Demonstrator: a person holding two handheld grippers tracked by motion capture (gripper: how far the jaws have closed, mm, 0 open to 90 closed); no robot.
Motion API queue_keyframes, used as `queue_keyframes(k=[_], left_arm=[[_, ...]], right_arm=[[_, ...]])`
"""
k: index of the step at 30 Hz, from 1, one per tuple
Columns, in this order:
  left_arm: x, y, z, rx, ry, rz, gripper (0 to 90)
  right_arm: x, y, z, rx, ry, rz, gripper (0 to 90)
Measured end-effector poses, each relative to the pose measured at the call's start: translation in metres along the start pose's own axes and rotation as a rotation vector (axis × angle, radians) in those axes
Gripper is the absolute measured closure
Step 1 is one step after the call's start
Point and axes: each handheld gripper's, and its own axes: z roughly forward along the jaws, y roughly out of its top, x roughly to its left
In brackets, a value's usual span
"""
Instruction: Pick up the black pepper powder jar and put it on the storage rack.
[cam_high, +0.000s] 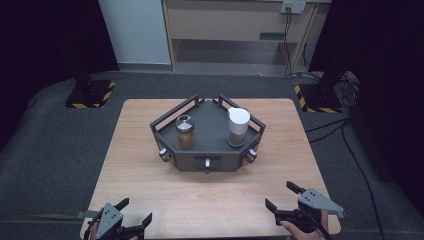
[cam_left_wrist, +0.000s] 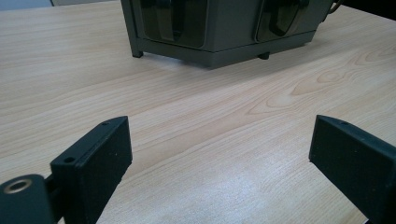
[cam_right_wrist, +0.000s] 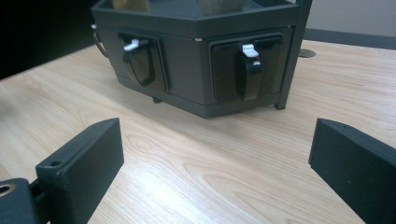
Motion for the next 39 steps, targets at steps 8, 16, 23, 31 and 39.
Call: queue_keyframes(k=[8, 16, 23, 31, 39], left_arm=[[-0.001, 0.000, 0.000, 0.002, 0.004, 0.000, 4.6], [-0.001, 0.000, 0.000, 0.004, 0.005, 0.001, 4.6], [-0.002, 0.000, 0.001, 0.006, 0.009, 0.000, 4.6], [-0.002, 0.000, 0.001, 0.008, 0.010, 0.004, 4.6], [-0.002, 0.000, 0.000, 0.005, 0.015, 0.001, 4.6]], right_arm=[[0.008, -0.008, 0.000, 0.006, -0.016, -0.026, 3.3], [0.009, -0.019, -0.004, -0.004, -0.028, -0.004, 3.4], [0.008, -0.030, -0.009, -0.008, -0.041, 0.020, 3.5], [0.008, -0.037, -0.015, -0.014, -0.056, 0.035, 3.3], [0.010, -0.039, -0.018, -0.018, -0.061, 0.031, 3.2]])
